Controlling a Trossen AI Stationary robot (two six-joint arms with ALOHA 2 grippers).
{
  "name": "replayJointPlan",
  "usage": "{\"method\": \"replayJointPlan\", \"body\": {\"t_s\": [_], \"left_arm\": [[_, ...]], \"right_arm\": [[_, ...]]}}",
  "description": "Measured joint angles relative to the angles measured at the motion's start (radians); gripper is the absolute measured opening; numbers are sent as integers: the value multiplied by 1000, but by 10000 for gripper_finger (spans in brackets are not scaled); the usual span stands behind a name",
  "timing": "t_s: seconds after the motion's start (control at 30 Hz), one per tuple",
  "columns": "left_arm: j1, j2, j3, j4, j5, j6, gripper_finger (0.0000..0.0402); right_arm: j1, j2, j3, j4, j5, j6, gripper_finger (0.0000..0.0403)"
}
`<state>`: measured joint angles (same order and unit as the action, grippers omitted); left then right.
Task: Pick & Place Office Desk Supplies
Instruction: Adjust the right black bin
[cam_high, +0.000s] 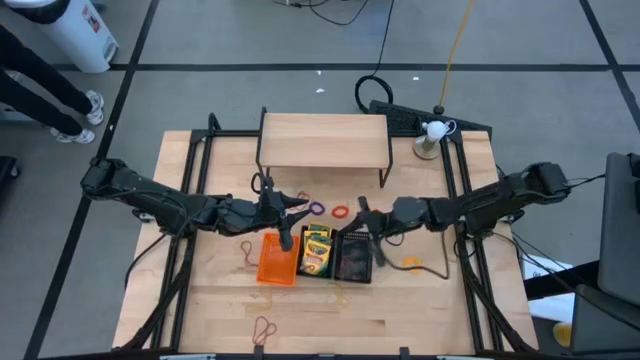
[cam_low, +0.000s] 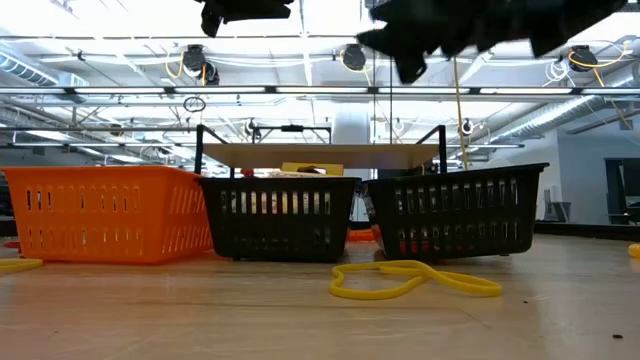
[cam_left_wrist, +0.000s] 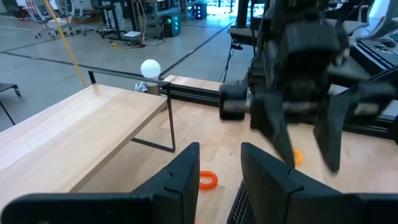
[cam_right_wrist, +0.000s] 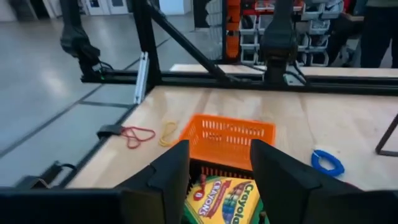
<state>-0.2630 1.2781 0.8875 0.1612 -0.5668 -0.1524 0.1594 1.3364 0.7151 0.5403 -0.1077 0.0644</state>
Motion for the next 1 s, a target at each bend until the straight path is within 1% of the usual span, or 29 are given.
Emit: {"method": "replayJointPlan", "body": {"t_s": [0.23, 0.33, 0.4, 0.5, 0.57, 0.7, 0.77, 0.83, 1.0], "left_arm": [[19, 0, 0, 6, 0, 5, 120], [31, 0, 0, 13, -4, 67, 120], [40, 0, 0, 24, -9, 124, 120], [57, 0, 0, 24, -10, 200, 120], [65, 0, 0, 24, -11, 229, 120], [80, 0, 0, 23, -11, 246, 120], [83, 0, 0, 23, -11, 246, 120], [85, 0, 0, 23, -11, 245, 120], [87, 0, 0, 27, -11, 282, 120]], "right_arm": [[14, -228, 0, -303, 3, 1, 135], [12, -286, 0, -421, 8, -25, 129], [11, -305, -7, -465, 39, -54, 125], [11, -322, -40, -477, 104, -107, 122], [11, -324, -67, -459, 170, -159, 121], [11, -325, -115, -434, 315, -251, 121], [11, -325, -136, -419, 370, -273, 120], [10, -325, -151, -399, 396, -275, 120], [10, -325, -156, -379, 395, -231, 119]]}}
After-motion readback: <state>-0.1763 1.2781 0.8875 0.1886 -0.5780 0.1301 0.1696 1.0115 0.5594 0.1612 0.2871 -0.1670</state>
